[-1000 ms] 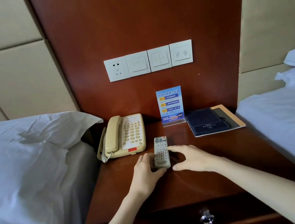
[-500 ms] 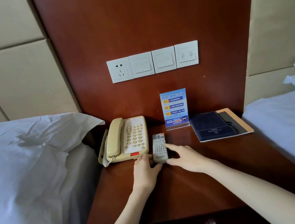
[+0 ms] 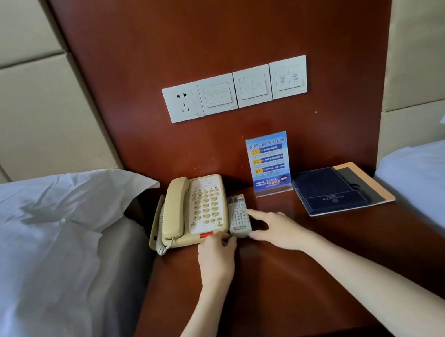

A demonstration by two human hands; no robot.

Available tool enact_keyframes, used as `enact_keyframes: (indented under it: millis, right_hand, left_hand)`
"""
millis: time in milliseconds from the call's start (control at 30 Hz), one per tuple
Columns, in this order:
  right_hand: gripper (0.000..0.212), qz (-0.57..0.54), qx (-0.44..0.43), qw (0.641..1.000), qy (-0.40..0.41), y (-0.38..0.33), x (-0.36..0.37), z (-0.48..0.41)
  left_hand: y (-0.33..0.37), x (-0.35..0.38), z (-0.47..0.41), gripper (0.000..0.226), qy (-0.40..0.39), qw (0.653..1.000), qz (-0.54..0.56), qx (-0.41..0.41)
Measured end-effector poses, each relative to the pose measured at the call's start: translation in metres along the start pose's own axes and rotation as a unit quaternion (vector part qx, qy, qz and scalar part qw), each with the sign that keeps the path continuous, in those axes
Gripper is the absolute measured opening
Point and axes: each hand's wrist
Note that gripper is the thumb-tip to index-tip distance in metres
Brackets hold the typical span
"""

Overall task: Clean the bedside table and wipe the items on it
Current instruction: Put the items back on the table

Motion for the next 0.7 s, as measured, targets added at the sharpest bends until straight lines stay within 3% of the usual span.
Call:
enact_keyframes:
  millis: [433,700]
  right_hand:
    - [0.072,-0.019,0.007,1.000,0.003,-0.005,0.003,0.009]
    - [0.049,-0.081,0.025,0.996,-0.007,-0.009,-0.003,0.047]
  left_hand:
    - [-0.001,-0.001,0.002,0.019,-0.003,1.000,0.012,-0.011]
    - [-0.015,-0.031,0.008,0.016,-0.093,0.992,0.084,-0.014]
Point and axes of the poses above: each hand's wrist, its own z-axis away from the middle knuckle, its own x-axis out of the palm, y = z × x, and after that the axes turned 3 degrees about -x, right-handed
